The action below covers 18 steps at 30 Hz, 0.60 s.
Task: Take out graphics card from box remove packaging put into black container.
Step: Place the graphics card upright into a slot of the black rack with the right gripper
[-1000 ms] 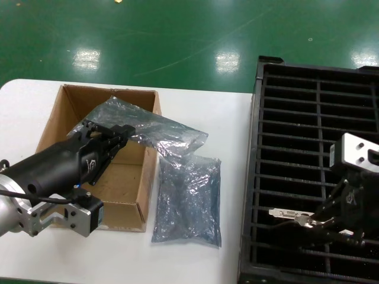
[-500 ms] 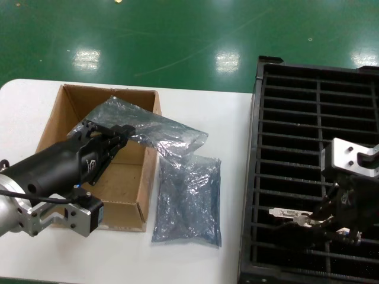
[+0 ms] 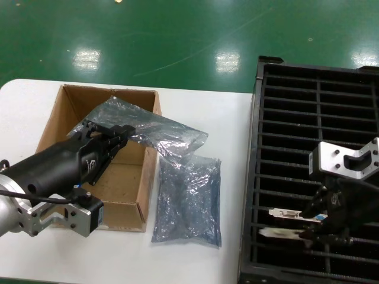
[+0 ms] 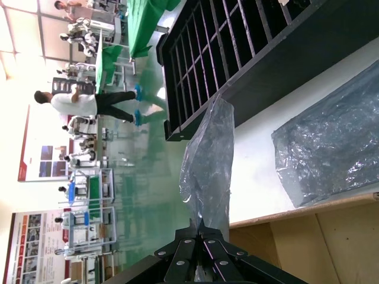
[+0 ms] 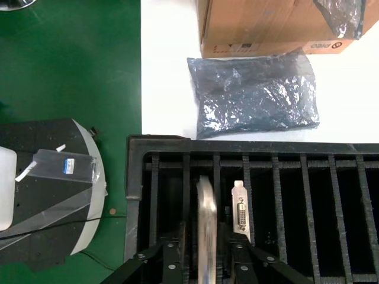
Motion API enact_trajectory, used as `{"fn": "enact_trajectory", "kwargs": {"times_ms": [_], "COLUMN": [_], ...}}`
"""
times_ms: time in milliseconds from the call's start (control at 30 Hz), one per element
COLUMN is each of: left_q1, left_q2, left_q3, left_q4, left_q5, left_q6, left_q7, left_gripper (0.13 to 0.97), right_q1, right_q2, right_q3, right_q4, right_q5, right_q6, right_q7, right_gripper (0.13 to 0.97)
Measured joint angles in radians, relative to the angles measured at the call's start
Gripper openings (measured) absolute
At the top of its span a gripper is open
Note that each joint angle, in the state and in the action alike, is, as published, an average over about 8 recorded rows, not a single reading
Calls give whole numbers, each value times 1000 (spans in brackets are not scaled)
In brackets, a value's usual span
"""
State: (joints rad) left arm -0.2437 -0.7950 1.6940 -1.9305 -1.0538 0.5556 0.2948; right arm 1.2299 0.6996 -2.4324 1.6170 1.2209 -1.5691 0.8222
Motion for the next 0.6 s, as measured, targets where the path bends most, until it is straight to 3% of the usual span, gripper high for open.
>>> {"fn": "enact_trajectory", "kwargs": {"times_ms": [333, 600], "left_q1": [0, 0], "left_q2": [0, 0], "left_q3": [0, 0], "left_q4": [0, 0], "left_q5": [0, 0], "left_q6": [0, 0], "left_q7": [0, 0], "left_gripper": [139, 139], "right_q1": [-17, -136], "right_q2": [11, 69], "right_q3": [38, 178], "right_q4": [23, 64], "right_q5": [1, 20], "right_q6": [3, 109], "right_q7": [0, 41], "right_gripper": [337, 485]}}
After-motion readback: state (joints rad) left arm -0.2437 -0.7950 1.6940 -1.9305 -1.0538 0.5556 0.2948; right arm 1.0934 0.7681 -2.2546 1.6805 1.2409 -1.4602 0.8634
